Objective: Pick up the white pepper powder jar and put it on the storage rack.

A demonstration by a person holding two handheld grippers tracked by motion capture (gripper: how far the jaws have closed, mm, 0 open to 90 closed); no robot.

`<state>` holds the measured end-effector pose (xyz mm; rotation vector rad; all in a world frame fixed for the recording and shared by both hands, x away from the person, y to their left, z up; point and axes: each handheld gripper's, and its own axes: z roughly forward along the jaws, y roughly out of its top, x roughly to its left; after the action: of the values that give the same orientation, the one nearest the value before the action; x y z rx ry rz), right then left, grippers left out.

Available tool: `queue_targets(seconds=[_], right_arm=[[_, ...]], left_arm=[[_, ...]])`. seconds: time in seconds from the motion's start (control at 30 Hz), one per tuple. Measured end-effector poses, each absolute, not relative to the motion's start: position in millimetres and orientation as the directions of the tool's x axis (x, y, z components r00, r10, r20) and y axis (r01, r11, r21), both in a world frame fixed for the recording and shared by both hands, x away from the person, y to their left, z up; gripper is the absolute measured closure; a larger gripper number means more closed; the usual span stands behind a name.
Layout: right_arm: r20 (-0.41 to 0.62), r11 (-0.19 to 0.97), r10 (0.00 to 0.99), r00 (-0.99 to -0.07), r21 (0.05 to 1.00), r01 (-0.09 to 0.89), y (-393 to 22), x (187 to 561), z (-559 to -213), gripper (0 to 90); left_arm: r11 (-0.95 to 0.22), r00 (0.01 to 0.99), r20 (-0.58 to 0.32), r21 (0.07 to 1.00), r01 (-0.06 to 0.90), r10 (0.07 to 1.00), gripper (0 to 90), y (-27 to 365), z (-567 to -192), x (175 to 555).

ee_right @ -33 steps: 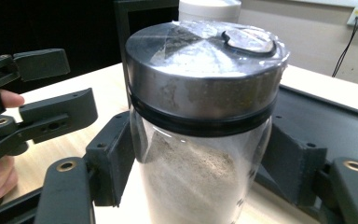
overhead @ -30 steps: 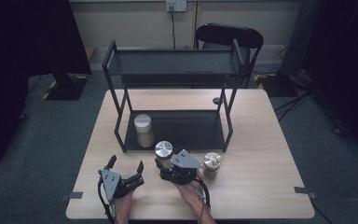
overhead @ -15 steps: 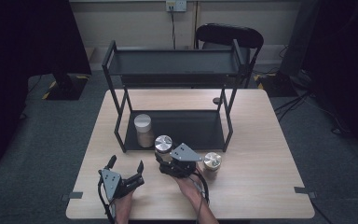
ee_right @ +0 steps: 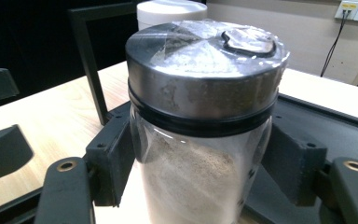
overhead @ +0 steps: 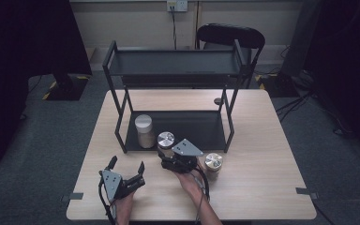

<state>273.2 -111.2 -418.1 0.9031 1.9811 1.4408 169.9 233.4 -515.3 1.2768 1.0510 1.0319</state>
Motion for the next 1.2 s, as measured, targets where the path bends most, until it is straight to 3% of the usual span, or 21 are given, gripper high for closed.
queue_targets(seconds=[1.2], right_arm=[[-0.025,0.206,0.805,-0.592,0.948,0.241,-97,302,-419,30.5]], left_arm=[[0.026,0.218,-0.023,1.0,-0.01,0.976,0.2,233,-515,170]])
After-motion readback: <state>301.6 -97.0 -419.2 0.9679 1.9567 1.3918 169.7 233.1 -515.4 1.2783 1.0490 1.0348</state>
